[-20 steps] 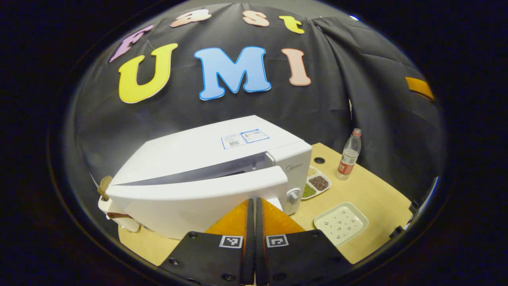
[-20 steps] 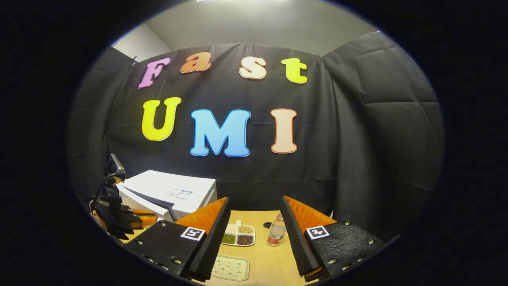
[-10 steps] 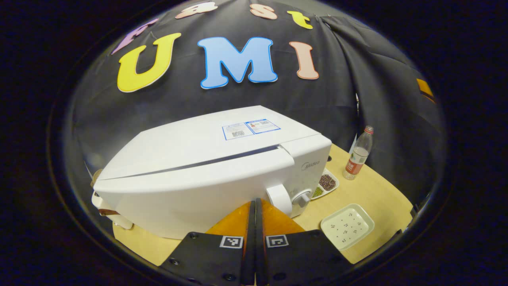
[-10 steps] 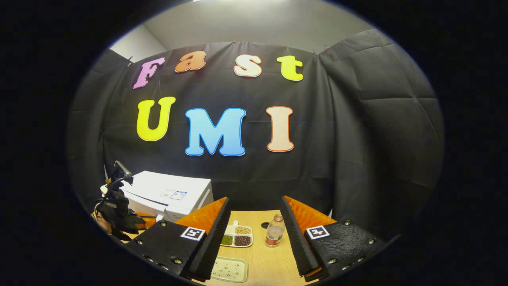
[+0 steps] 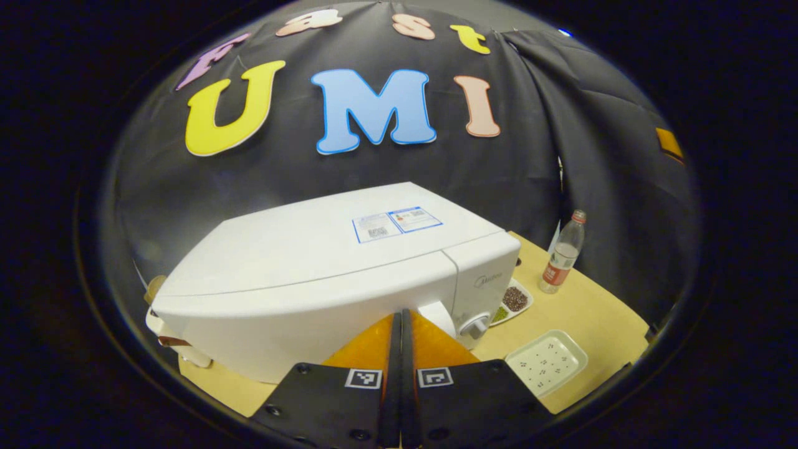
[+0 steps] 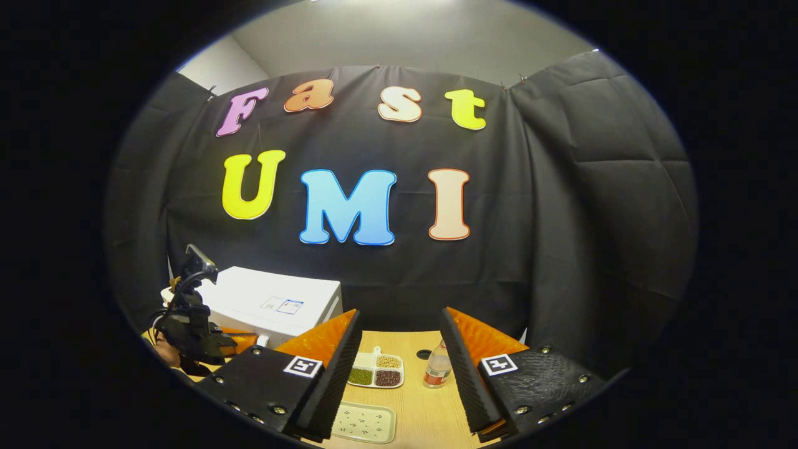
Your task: Open the microwave oven with the left hand, put the food in, and close the microwave oven.
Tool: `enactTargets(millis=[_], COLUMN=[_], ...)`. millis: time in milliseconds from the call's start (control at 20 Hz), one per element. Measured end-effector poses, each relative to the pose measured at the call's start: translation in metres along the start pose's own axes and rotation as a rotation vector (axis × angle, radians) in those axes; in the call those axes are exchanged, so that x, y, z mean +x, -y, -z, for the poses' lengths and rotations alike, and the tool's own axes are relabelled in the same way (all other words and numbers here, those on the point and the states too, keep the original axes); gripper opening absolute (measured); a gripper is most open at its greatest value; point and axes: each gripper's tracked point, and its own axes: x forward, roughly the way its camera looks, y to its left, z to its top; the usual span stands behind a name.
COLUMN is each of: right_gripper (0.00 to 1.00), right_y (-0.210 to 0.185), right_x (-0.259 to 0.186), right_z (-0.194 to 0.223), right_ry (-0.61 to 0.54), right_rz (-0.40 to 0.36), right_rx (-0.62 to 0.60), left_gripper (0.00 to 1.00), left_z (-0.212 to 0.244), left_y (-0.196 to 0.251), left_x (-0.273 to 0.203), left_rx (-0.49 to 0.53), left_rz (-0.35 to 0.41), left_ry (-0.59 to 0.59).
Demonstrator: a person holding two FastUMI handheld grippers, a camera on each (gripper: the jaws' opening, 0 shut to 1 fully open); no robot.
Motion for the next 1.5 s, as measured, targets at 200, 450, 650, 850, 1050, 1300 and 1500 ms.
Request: enactTargets(millis=[200,450,650,850,1050,1300,1500], right_gripper=[0.78,0.77,0.77,0.77,0.77,0.77,0.77], right_y=[-0.018,-0.05,-0.079,-0.104,-0.125,-0.142,-0.146], right_x=[-0.009,-0.023,-0.034,-0.051,-0.075,-0.096,-0.097], right_z=[-0.02,-0.057,-0.083,-0.101,-0.106,-0.106,-0.108], right_ry=[0.043,0.099,0.111,0.132,0.139,0.132,0.136], right_rz=[-0.016,-0.055,-0.09,-0.107,-0.09,-0.068,-0.097], right_rx=[0.012,0.029,0.049,0.039,0.027,0.018,0.036], left_gripper=[0.07,0.1,0.33,0.95,0.95,0.95,0.94], left_z=[-0.065,-0.146,-0.193,-0.211,-0.198,-0.2,-0.202], left_y=[-0.018,-0.06,-0.079,-0.091,-0.08,-0.091,-0.092], left_x=[-0.055,-0.166,-0.249,-0.305,-0.327,-0.354,-0.36], left_rx=[0.005,-0.035,-0.07,-0.04,-0.077,-0.086,-0.094], left_rz=[-0.037,-0.135,-0.171,-0.194,-0.105,-0.095,-0.129], left_ry=[0.137,0.331,0.441,0.517,0.521,0.57,0.576])
